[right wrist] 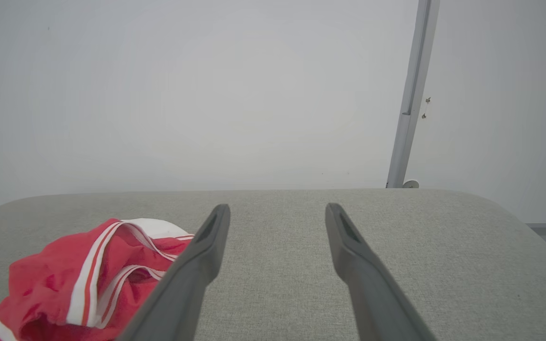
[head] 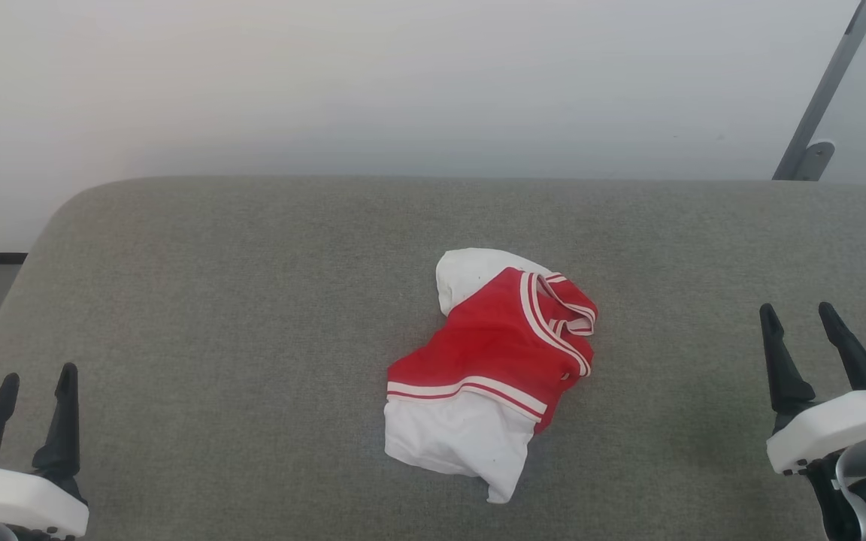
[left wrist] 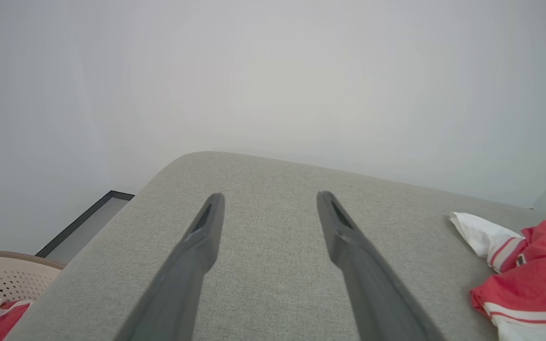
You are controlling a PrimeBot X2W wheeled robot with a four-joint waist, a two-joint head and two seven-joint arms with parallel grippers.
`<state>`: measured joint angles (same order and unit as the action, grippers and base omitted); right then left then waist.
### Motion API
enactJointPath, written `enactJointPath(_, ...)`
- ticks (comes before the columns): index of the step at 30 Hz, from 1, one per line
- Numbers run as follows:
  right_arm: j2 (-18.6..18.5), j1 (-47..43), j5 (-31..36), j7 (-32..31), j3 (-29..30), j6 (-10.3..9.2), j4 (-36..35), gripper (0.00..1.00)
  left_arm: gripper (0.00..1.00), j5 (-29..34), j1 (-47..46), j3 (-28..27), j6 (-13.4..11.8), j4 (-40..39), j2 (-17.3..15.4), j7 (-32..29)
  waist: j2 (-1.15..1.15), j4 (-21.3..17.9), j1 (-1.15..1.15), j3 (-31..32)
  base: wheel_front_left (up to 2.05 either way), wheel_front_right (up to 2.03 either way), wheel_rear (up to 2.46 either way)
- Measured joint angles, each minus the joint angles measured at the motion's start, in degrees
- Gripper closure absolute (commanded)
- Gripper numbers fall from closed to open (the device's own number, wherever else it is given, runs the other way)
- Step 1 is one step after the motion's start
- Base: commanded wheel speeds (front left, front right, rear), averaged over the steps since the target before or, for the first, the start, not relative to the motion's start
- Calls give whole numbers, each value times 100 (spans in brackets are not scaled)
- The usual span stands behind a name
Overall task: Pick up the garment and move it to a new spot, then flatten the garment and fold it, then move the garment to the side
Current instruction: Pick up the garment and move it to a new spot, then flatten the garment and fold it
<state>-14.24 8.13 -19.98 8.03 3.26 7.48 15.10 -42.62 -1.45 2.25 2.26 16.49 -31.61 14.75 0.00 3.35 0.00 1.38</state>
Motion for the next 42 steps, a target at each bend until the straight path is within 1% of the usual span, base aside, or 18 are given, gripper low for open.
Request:
enactJointPath(10,21,-22,35,-33,-8,0,-22,0,0,-21,1,52,74,-76,24,-60,0,-24,0,-31,0,0,0)
enactJointPath(17,46,42,59,-33,-36,0,-25,0,0,-54,-99,298,185,-353,-20,-382,0,-86,0,-108,0,0,0)
enactJointPath(20,46,69,58,-27,-55,0,-23,0,0,-14,-204,459,178,-548,-4,-553,0,-145,0,-175,0,0,0)
enactJointPath(25,46,172,75,20,-71,0,-9,0,0,88,-452,784,170,-947,56,-904,0,-292,0,-319,0,0,0)
enactJointPath(30,36,283,100,48,-32,0,-4,0,0,183,-616,1095,110,-1277,140,-1259,0,-440,0,-442,0,0,0)
enactJointPath(34,10,415,132,56,-12,0,-36,0,0,305,-795,1425,77,-1460,141,-1738,0,-593,0,-589,0,0,0)
enactJointPath(37,-23,524,130,89,-7,0,-54,0,0,354,-888,1695,65,-1604,209,-2092,0,-696,0,-730,0,0,0)
enactJointPath(42,-20,639,130,153,2,0,-62,0,0,442,-981,2109,-82,-1621,331,-2727,0,-852,0,-995,0,0,0)
